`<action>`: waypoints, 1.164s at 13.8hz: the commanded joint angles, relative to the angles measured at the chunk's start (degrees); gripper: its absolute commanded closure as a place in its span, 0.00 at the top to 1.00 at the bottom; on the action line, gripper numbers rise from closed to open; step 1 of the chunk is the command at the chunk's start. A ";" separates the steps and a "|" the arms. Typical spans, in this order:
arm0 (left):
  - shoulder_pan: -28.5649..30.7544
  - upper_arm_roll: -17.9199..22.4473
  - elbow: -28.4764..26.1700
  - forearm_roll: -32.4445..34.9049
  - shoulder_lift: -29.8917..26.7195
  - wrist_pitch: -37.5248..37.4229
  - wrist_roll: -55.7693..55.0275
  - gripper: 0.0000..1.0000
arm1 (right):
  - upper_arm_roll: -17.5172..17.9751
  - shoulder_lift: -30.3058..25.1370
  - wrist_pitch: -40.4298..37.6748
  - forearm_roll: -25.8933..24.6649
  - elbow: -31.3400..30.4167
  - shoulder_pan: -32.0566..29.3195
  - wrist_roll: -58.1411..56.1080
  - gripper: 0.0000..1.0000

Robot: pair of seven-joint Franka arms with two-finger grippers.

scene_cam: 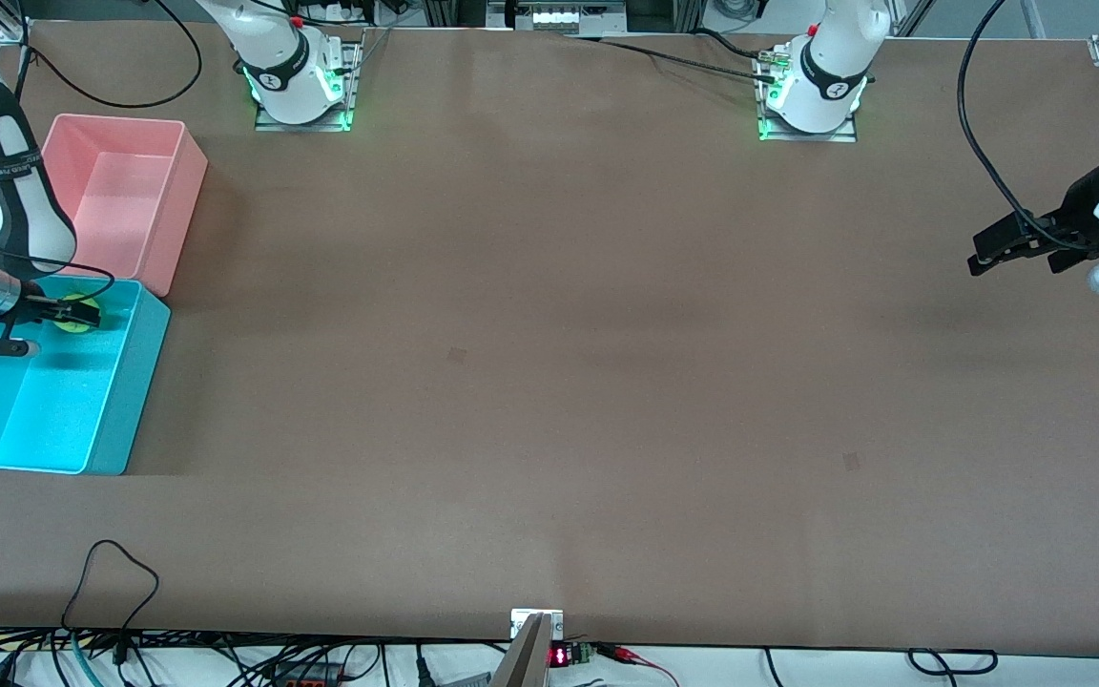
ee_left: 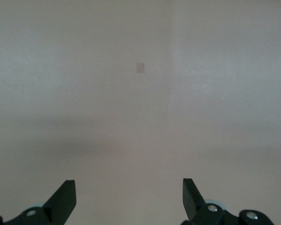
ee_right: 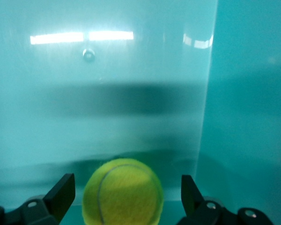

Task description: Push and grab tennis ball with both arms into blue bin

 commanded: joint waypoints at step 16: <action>0.40 -0.16 2.03 0.36 1.09 -0.91 1.26 1.00 | 8.80 -20.62 -50.34 6.69 24.23 16.58 18.47 1.00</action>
